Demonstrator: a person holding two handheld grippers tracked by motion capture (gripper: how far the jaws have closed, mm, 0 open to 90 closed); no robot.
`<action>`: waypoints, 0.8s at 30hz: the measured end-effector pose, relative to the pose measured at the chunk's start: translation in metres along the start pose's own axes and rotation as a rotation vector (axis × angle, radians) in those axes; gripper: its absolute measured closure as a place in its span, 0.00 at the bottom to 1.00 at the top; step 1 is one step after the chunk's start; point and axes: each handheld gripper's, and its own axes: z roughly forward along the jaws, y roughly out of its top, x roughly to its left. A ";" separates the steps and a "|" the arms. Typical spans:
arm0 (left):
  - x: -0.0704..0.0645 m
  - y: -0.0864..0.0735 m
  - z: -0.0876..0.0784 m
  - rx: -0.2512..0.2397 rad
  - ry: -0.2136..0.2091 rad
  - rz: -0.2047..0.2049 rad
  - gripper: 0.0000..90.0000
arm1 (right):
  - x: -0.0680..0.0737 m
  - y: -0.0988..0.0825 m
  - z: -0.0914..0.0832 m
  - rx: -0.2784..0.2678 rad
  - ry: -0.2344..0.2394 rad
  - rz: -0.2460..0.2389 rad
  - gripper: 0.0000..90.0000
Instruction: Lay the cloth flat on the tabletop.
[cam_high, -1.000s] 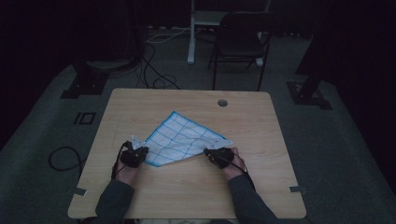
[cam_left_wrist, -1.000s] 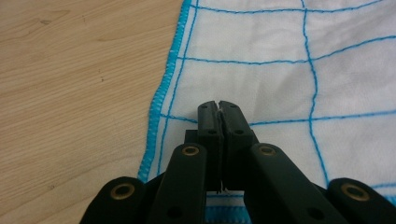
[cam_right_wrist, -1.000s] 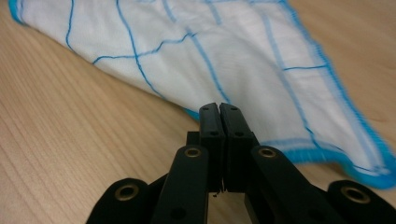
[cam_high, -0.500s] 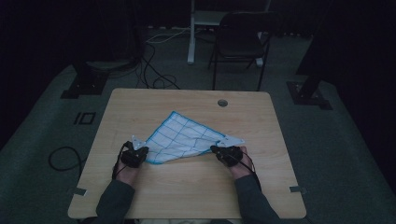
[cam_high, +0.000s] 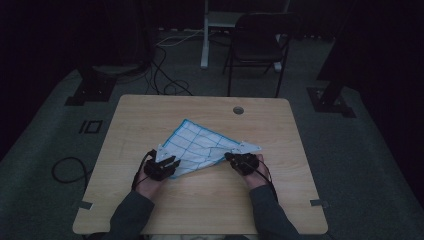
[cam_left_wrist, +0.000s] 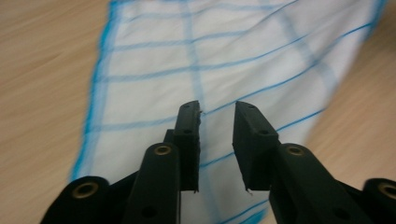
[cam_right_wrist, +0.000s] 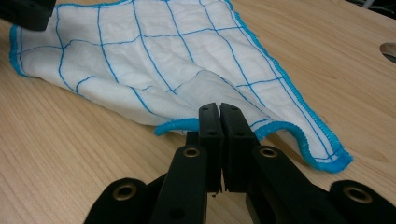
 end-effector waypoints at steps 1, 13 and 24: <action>0.000 0.000 0.000 0.000 0.000 0.000 0.76 | 0.000 0.000 0.000 0.000 0.000 0.000 0.98; -0.041 0.017 0.034 0.067 -0.097 0.148 0.67 | -0.005 0.005 0.006 -0.007 -0.013 0.034 0.98; -0.022 0.033 0.037 0.062 -0.128 0.051 0.98 | -0.001 0.004 0.002 -0.012 -0.018 0.009 0.93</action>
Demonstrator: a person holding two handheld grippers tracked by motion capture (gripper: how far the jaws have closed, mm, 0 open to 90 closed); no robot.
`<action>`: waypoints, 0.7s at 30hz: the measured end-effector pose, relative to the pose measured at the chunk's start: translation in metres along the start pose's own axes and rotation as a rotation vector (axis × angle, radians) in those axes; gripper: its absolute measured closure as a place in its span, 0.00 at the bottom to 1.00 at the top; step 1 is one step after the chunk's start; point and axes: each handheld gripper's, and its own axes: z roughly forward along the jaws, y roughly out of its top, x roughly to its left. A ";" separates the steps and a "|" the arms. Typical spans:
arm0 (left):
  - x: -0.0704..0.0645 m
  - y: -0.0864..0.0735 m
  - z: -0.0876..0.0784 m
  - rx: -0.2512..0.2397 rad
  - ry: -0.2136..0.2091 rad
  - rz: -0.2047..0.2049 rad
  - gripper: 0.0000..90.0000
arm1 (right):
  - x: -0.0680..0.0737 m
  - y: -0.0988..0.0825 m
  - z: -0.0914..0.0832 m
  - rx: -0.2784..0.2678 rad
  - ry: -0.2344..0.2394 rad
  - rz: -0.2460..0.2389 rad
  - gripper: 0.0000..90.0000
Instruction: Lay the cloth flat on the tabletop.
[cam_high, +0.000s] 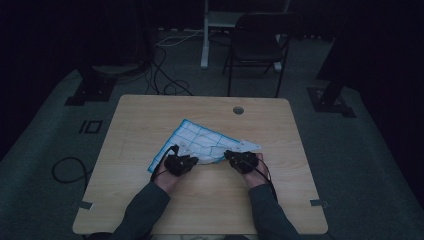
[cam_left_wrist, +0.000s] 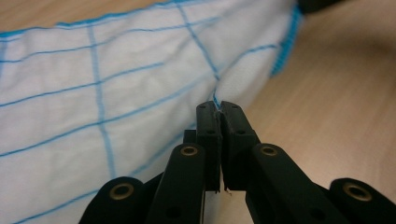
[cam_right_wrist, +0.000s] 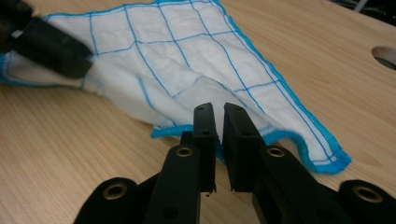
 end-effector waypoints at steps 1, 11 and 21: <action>0.000 0.000 0.000 0.000 0.000 0.000 0.98 | 0.000 0.000 0.000 0.000 0.000 0.000 0.93; 0.036 0.015 0.001 -0.045 0.028 -0.111 0.98 | 0.006 0.005 0.007 -0.012 -0.030 -0.006 0.77; 0.070 0.015 0.022 0.004 0.101 -0.222 0.98 | 0.009 0.008 0.002 -0.042 -0.044 -0.016 0.77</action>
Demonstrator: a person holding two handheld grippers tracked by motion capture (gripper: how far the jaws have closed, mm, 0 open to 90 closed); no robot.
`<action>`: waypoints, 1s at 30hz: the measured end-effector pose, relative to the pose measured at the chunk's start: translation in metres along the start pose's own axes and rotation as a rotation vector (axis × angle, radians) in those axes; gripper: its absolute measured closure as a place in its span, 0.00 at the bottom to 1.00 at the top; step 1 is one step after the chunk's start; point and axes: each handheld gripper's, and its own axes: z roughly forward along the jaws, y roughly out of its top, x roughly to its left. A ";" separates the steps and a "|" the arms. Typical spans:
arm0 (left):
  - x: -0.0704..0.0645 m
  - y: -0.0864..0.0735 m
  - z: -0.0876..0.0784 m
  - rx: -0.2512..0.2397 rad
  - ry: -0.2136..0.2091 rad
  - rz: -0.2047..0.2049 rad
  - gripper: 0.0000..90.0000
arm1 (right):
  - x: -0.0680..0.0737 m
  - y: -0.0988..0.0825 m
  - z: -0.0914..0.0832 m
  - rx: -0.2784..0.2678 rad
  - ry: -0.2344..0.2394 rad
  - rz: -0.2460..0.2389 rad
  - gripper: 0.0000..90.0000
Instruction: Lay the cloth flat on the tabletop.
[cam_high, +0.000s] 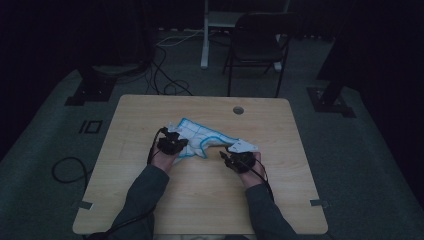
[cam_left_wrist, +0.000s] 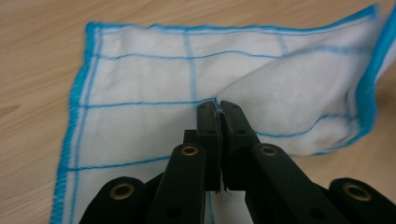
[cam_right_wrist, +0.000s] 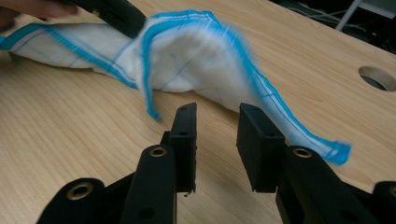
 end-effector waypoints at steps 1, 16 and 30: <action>0.006 -0.001 0.005 0.015 0.014 -0.024 0.97 | 0.001 0.000 0.001 0.000 0.012 -0.009 0.79; 0.004 -0.005 0.004 0.010 0.017 -0.012 0.91 | 0.010 0.015 0.031 0.025 0.071 -0.028 0.80; 0.011 -0.019 -0.044 -0.064 0.089 0.025 0.82 | 0.004 0.019 0.065 0.075 0.122 0.045 0.64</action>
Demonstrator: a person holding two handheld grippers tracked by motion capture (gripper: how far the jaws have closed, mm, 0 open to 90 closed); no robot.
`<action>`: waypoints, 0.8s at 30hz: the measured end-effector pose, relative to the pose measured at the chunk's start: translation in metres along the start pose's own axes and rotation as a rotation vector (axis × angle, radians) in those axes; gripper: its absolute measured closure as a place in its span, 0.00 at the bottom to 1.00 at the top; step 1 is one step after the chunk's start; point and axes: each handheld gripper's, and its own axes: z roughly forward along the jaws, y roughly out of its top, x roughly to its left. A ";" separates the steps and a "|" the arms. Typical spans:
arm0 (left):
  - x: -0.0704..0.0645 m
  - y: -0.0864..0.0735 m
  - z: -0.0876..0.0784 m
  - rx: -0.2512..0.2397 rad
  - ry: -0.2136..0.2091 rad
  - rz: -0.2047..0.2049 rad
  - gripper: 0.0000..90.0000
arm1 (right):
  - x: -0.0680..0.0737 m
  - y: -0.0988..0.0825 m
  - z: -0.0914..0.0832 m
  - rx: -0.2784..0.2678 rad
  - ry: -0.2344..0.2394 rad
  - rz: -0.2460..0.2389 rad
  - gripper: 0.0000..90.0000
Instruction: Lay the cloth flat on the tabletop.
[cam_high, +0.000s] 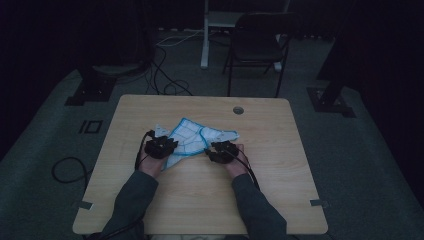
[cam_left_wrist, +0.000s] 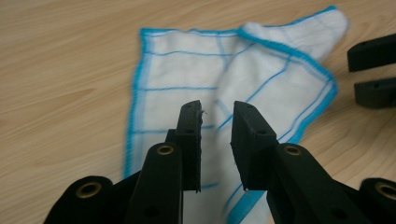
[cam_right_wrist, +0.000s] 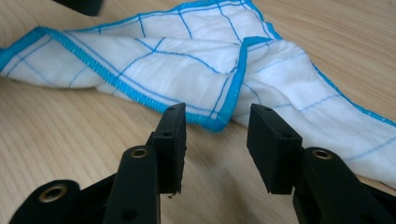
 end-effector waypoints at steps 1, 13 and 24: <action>0.004 -0.003 -0.004 -0.001 0.014 0.000 0.82 | 0.000 0.001 0.001 0.003 0.002 0.007 0.64; 0.028 -0.039 -0.003 0.056 0.065 -0.068 0.83 | -0.005 0.008 0.025 0.050 0.054 0.093 0.73; 0.028 -0.053 0.002 0.077 0.061 -0.076 0.85 | 0.000 0.005 0.013 0.044 0.025 0.052 0.98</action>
